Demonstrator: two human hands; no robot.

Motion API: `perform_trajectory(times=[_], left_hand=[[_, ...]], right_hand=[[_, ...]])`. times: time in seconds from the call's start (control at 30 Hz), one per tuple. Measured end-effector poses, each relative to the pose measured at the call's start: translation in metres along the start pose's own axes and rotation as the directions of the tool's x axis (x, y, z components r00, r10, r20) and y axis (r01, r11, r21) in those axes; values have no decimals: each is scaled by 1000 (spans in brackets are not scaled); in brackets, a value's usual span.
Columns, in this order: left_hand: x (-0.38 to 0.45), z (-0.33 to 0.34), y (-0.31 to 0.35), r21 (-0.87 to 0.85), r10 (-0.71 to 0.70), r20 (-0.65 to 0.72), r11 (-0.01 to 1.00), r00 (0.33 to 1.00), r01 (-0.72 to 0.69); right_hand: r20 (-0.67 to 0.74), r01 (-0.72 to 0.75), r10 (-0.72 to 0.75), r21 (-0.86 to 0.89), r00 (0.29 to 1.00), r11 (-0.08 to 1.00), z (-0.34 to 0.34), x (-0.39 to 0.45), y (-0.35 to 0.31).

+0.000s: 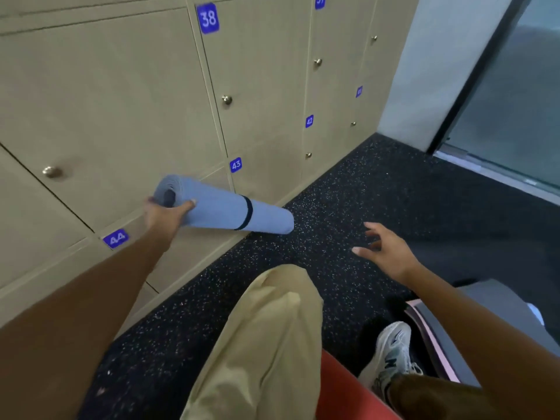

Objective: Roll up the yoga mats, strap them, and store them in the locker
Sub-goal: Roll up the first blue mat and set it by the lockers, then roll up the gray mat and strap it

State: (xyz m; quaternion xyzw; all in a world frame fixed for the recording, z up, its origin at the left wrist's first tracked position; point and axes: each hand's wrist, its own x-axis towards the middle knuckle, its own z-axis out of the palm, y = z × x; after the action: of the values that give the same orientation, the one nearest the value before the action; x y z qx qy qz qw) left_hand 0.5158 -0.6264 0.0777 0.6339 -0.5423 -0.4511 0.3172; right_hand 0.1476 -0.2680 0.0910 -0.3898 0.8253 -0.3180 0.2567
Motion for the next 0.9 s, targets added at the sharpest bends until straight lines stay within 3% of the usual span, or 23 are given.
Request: perform_trajectory(times=[0.03, 0.1, 0.2, 0.4, 0.57, 0.73, 0.9], left_hand=[[-2, -3, -15, 130, -17, 8, 991, 1000, 16], [-22, -8, -31, 469, 46, 42, 881, 998, -60], [-39, -10, -40, 650, 263, 203, 685, 943, -331], [-67, 44, -3, 553, 357, 465, 597, 810, -581], [-99, 111, 38, 411, 337, 710, 513, 618, -753], [-138, 176, 66, 280, 350, 840, 376, 415, -883], [-190, 246, 79, 168, 293, 918, 327, 269, -930]], right_hand=[[10, -4, 4, -18, 1000, 1000, 4, 4, -1], [27, -7, 8, -43, 1000, 999, 12, 10, -2], [62, -19, 23, -69, 998, 997, 25, 13, 0], [99, -50, 59, -92, 993, 995, 26, 0, 12], [73, -88, 96, -106, 993, 990, -2, -26, 31], [15, -161, 167, -178, 986, 971, -46, -55, 65], [-62, -290, 283, -223, 957, 931, -93, -80, 117]])
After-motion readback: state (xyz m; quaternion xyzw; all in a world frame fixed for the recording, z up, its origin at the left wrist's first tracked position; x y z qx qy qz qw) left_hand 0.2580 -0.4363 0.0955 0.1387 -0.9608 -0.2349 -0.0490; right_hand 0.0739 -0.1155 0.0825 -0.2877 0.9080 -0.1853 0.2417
